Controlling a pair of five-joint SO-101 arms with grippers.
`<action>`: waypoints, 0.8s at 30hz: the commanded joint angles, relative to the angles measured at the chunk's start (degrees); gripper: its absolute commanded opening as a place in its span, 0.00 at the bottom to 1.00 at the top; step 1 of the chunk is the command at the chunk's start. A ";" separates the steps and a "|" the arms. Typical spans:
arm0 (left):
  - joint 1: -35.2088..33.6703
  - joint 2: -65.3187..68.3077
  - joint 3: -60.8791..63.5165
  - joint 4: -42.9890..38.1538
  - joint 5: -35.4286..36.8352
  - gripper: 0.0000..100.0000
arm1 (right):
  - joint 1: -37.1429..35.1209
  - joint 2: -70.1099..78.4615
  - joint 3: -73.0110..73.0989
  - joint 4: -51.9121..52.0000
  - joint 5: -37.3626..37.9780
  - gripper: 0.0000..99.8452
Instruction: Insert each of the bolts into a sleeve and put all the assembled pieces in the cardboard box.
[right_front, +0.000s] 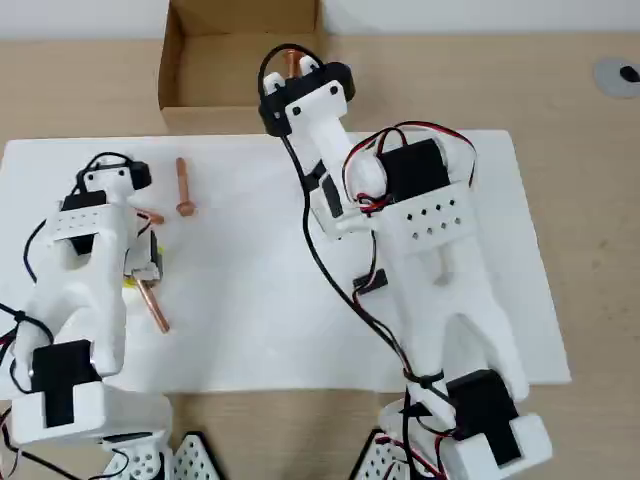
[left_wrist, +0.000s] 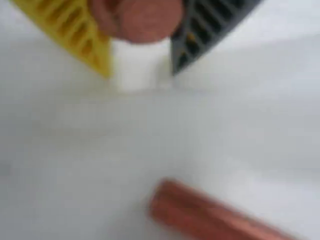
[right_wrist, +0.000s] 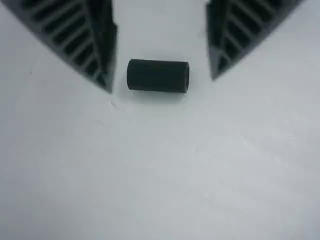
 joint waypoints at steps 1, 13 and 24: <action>0.97 1.10 -2.20 -0.97 1.58 0.18 | 0.75 -2.59 0.04 0.26 0.44 0.16; 0.79 0.84 -2.11 1.58 10.29 0.19 | 0.84 -2.59 0.04 1.05 0.53 0.16; 1.32 0.84 -2.29 7.56 30.68 0.12 | 0.84 -2.59 0.04 1.05 0.53 0.16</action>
